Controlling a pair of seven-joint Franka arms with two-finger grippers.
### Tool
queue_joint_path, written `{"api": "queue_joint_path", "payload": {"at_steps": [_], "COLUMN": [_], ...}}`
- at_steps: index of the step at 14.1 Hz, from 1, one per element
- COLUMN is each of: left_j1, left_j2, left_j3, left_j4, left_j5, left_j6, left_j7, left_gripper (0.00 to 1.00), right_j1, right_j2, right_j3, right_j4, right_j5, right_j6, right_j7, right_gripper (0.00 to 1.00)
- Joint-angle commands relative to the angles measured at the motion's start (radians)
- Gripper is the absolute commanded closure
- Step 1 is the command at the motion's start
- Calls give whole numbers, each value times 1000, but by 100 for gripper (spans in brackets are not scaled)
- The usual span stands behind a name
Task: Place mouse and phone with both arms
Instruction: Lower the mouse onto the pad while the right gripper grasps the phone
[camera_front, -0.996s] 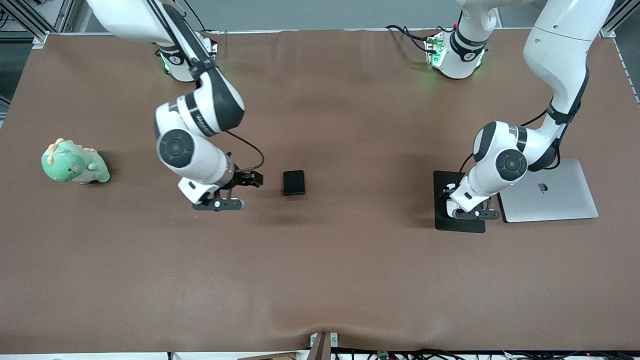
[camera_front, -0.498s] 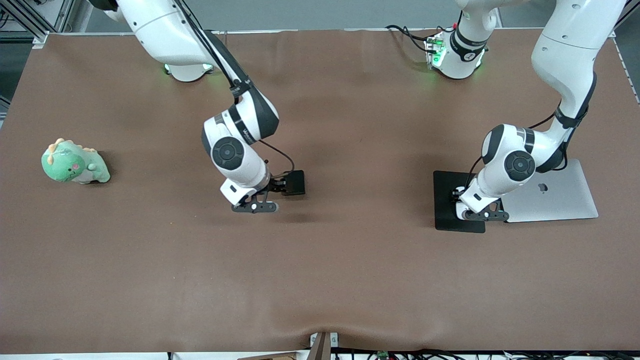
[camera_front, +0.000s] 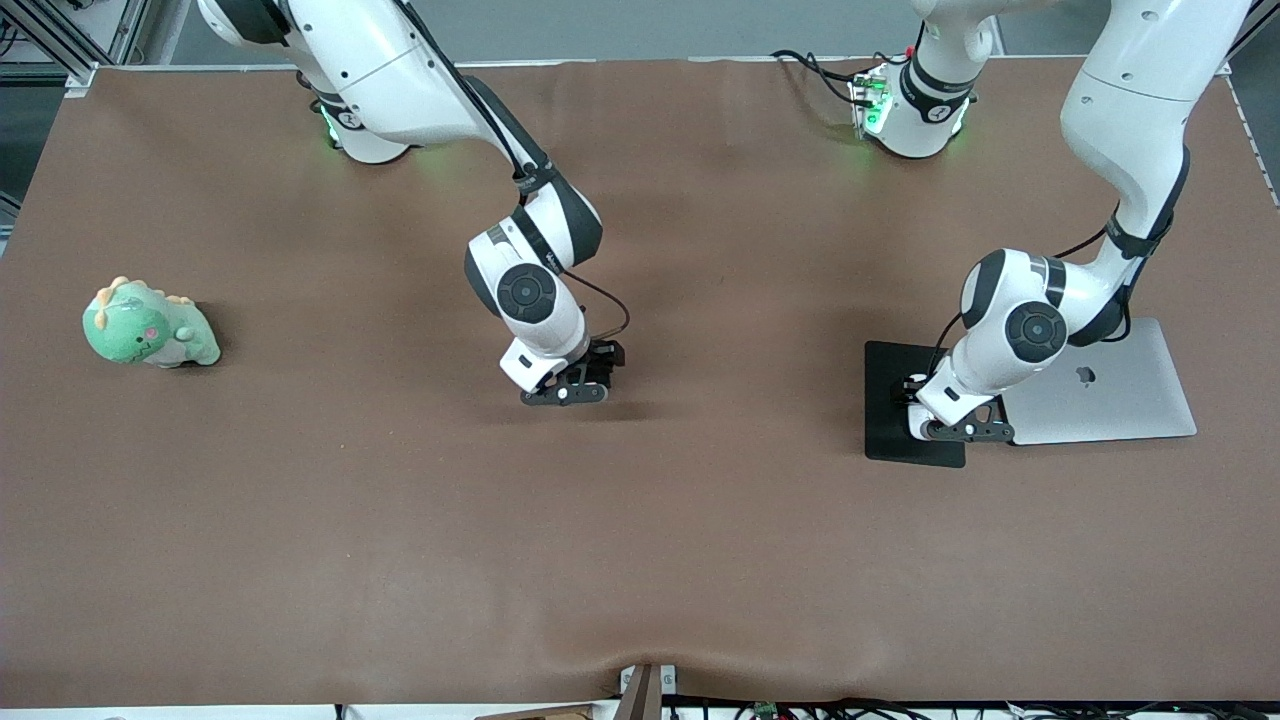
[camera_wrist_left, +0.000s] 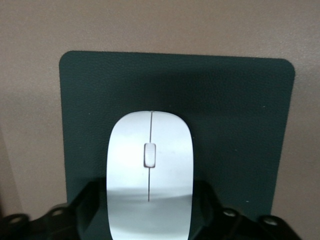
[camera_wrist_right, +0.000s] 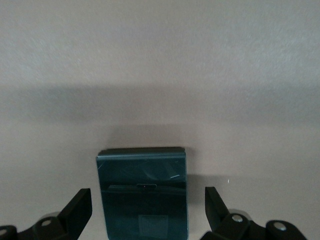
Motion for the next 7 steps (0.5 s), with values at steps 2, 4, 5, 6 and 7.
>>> {"api": "queue_joint_path", "payload": {"at_steps": [2, 4, 5, 6, 7], "left_j1": [3, 5, 5, 5, 5], "left_j2": [-28, -67, -87, -107, -127], "left_j3": [-11, -13, -13, -14, -14], "left_j4": [-5, -5, -1, 3, 4], "left_j5": [23, 23, 23, 25, 23], "left_j6": [13, 2, -19, -39, -55], "left_j7": [-4, -2, 1, 2, 2], "left_gripper": [0, 0, 0, 0, 0], "right_j1": [14, 16, 25, 31, 31], "right_j2": [-12, -10, -10, -10, -10], "right_j3": [-10, -10, -10, -10, -10], "right_j4": [-29, -36, -45, -63, -78], "right_j5": [-8, -8, -8, -8, -8], "right_j6": [38, 55, 68, 97, 126], "right_j7": [9, 16, 16, 16, 16], "right_gripper": [0, 0, 0, 0, 0]}}
